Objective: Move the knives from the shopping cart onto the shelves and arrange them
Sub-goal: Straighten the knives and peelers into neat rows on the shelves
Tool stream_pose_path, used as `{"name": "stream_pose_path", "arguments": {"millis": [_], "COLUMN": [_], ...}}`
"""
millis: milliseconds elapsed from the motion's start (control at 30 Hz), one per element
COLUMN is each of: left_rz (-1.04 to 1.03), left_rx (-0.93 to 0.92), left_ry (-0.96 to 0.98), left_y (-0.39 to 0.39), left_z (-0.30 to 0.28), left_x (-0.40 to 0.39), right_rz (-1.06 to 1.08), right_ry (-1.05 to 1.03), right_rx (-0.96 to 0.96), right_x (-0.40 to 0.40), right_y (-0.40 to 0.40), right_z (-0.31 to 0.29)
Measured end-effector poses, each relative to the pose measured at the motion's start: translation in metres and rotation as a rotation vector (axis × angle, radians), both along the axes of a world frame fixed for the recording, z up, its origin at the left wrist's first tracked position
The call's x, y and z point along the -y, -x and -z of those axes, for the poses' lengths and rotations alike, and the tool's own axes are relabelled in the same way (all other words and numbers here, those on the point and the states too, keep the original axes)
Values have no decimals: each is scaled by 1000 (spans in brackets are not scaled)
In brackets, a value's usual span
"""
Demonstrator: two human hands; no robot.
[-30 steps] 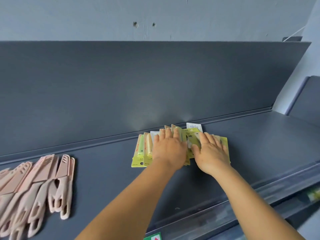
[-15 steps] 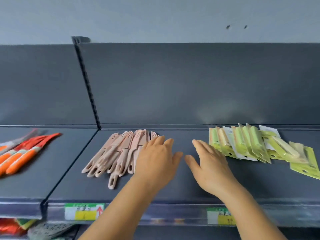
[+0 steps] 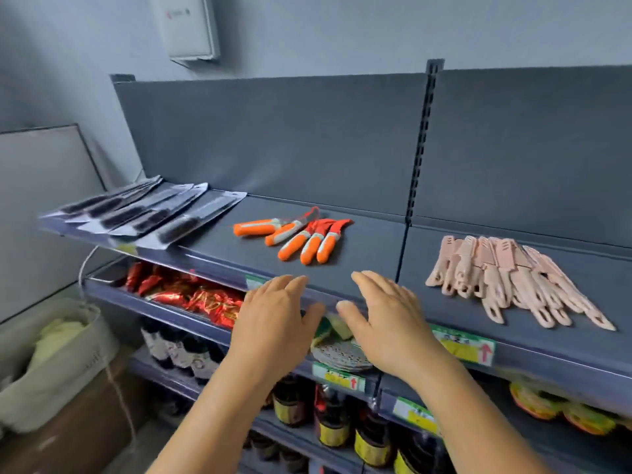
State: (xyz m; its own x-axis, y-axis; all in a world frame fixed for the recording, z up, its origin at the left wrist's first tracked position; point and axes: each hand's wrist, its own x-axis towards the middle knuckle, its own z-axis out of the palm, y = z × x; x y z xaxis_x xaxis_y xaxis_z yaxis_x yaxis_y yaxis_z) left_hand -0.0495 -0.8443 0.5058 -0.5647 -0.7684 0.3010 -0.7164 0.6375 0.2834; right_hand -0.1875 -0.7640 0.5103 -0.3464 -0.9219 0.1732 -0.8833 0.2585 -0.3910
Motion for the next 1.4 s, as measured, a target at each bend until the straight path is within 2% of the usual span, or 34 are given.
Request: {"name": "stream_pose_path", "arguments": {"millis": [233,533,833,1100,1400], "left_rz": [-254,-485,-482,-456,-395], "left_rx": [-53,-91,-158,-122,33], "left_ry": [-17,-3,78,43,-58], "left_y": [-132,-230,-255,-261,-277], "left_z": [6,17,-13,-28,-21], "left_x": [44,125,292,414,510], "right_rz": [-228,-472,-536,-541,-500], "right_ry": [42,27,104,-53,-271], "right_rx": [43,54,6,-57,-101], "right_x": [84,202,369,487,548], "right_y": [-120,-210,-235,-242,-258], "right_z": [10,16,-22,-40,-30]}}
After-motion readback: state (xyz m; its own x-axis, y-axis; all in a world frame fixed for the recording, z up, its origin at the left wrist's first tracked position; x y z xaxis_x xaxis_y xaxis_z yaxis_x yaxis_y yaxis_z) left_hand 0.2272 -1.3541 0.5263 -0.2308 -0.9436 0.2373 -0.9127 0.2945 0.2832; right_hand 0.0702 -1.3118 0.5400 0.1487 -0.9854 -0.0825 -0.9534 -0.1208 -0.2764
